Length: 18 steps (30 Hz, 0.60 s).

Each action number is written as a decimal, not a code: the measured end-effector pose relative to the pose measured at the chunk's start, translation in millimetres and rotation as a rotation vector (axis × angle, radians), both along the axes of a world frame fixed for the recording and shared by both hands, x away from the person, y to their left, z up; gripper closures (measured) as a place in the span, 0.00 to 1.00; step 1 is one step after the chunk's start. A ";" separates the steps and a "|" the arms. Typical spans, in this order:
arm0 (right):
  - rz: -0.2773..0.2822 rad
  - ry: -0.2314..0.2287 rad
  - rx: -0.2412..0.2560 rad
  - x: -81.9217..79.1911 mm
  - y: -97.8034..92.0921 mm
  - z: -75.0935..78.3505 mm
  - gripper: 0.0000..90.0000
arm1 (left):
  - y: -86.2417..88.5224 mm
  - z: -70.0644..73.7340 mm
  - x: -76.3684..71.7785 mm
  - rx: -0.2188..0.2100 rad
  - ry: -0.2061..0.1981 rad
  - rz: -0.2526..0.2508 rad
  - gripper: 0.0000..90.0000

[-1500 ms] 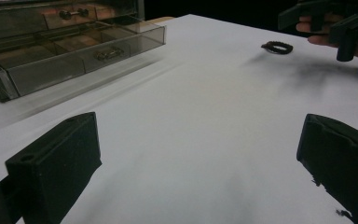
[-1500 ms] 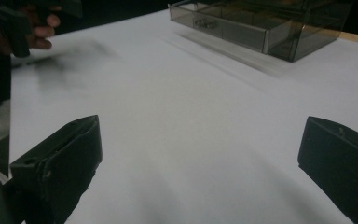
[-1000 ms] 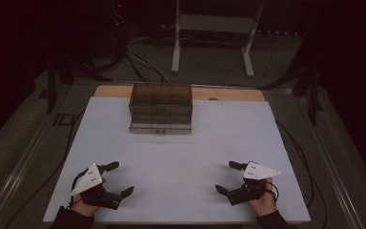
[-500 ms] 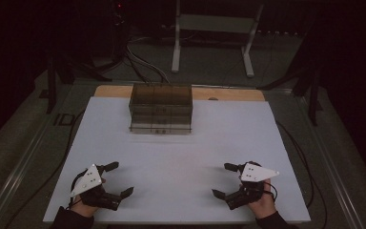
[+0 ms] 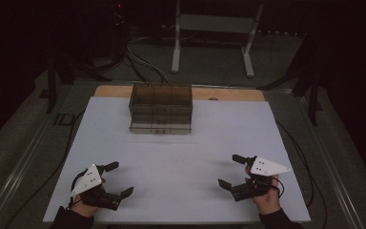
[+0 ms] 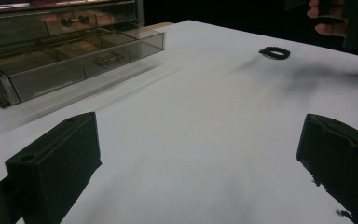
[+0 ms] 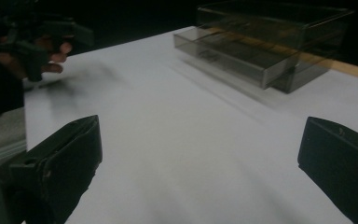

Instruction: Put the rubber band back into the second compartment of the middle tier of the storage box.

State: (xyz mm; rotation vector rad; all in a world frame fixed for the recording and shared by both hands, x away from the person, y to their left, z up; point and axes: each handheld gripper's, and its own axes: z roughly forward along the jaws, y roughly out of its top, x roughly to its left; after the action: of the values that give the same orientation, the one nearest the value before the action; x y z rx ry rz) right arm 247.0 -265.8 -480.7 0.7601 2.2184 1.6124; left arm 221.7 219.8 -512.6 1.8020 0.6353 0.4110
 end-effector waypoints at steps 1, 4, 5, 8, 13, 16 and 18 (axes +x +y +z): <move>-0.013 -0.002 0.002 0.8 -1.4 1.2 0.00 | 0.2 0.2 -0.1 -0.004 0.000 0.002 0.00; -0.045 -0.007 0.014 3.4 -6.9 4.2 0.00 | 0.3 0.3 -0.4 -0.001 -0.002 0.001 0.00; -0.045 -0.007 0.014 3.4 -6.9 4.2 0.00 | 0.2 0.4 -0.4 -0.001 -0.002 0.000 0.00; -0.091 -0.003 0.030 8.3 -16.0 6.8 0.00 | 0.4 0.4 -0.4 -0.004 -0.001 0.002 0.00; -0.155 0.001 0.037 14.0 -27.2 9.4 0.00 | 0.2 0.1 0.0 -0.008 0.002 0.001 0.00; -0.187 0.008 0.033 17.2 -33.5 10.2 0.00 | 0.0 0.1 -0.2 -0.006 0.002 -0.002 0.00; -0.202 0.015 0.029 19.6 -36.8 9.6 0.00 | 0.3 0.2 -0.3 -0.009 0.003 0.001 0.00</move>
State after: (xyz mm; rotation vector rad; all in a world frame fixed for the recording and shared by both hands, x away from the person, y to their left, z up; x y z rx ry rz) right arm 266.6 -302.7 -471.1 0.9732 2.0565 1.5479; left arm 221.4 220.1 -512.4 1.7937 0.6390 0.4055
